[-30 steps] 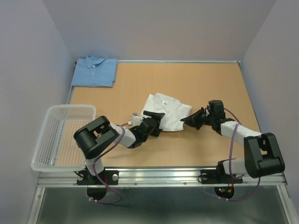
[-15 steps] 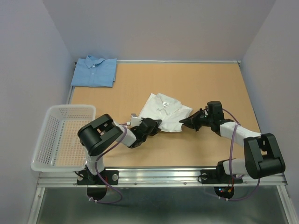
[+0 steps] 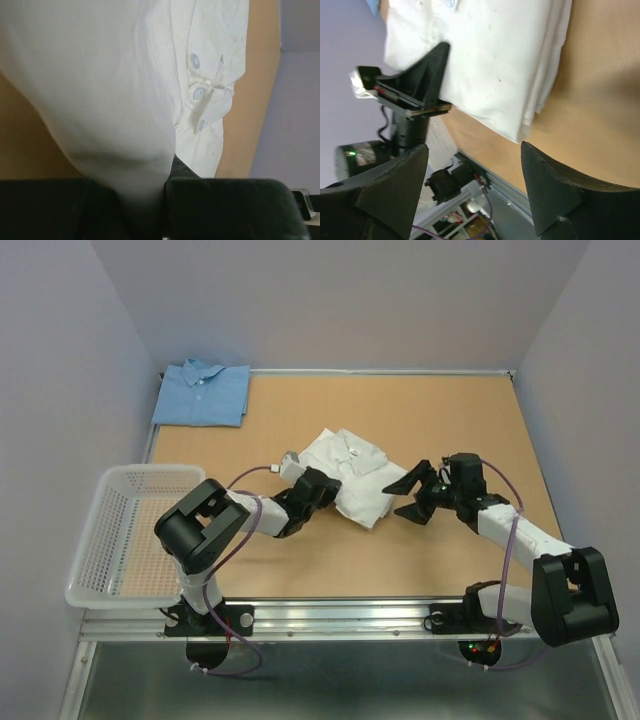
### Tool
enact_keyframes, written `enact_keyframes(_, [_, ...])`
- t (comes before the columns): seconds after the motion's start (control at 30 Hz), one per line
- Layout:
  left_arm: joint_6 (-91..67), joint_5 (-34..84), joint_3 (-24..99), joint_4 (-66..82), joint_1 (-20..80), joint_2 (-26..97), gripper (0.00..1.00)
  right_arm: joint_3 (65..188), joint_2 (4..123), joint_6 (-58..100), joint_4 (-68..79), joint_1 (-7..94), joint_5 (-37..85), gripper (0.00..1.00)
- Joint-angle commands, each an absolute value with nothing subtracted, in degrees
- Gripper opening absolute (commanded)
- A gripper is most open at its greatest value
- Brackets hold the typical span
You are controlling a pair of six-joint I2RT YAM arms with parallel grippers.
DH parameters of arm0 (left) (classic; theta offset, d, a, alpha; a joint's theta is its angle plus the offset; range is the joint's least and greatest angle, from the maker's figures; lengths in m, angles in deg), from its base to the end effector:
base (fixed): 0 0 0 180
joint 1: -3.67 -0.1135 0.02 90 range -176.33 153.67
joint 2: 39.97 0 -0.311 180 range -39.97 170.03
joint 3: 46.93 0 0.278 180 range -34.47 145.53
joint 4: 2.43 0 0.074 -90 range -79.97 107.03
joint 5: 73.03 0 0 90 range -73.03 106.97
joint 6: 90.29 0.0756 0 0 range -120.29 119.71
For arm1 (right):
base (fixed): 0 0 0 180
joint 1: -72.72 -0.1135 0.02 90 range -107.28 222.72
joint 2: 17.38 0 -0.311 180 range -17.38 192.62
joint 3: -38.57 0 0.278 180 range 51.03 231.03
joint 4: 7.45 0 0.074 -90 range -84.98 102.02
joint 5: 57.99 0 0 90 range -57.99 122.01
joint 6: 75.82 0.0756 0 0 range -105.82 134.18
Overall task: Fold and stack the long sleeve shirts
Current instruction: Neatly place the folded shirt to the corner
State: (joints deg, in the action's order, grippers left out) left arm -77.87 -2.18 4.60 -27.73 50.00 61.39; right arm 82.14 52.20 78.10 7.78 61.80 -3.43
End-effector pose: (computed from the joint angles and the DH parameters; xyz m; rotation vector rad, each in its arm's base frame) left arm 0.2892 -0.2671 0.1456 -0.7939 1.9834 -1.0366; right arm 0.2502 0.0929 0.1937 0.7919 2.4001 1.3236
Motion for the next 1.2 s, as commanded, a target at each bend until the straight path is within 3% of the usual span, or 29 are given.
enact_keyframes(0.0, [-61.30, 0.78, 10.70, -23.21, 47.53, 56.45, 0.00, 89.43, 50.39, 65.45, 15.89, 61.82, -0.78, 0.83])
enact_keyframes(0.3, [-41.79, 12.57, 25.19, -13.02, 40.59, 60.39, 0.00, 94.53, 44.94, 54.09, 23.38, 61.99, 5.11, 0.85])
enact_keyframes(0.57, [-18.51, 16.61, 50.75, 9.23, 33.04, 70.76, 0.00, 96.11, 42.21, 49.78, 27.51, 61.91, 9.23, 0.85])
enact_keyframes(0.7, [-11.12, 14.53, 61.14, 18.79, 29.35, 75.50, 0.00, 99.36, 43.26, 46.53, 30.67, 61.91, 12.84, 0.85])
enact_keyframes(1.17, [1.48, 6.68, 84.09, 24.54, 18.36, 86.77, 0.00, 105.61, 50.12, 41.78, 33.93, 61.91, 15.05, 0.84])
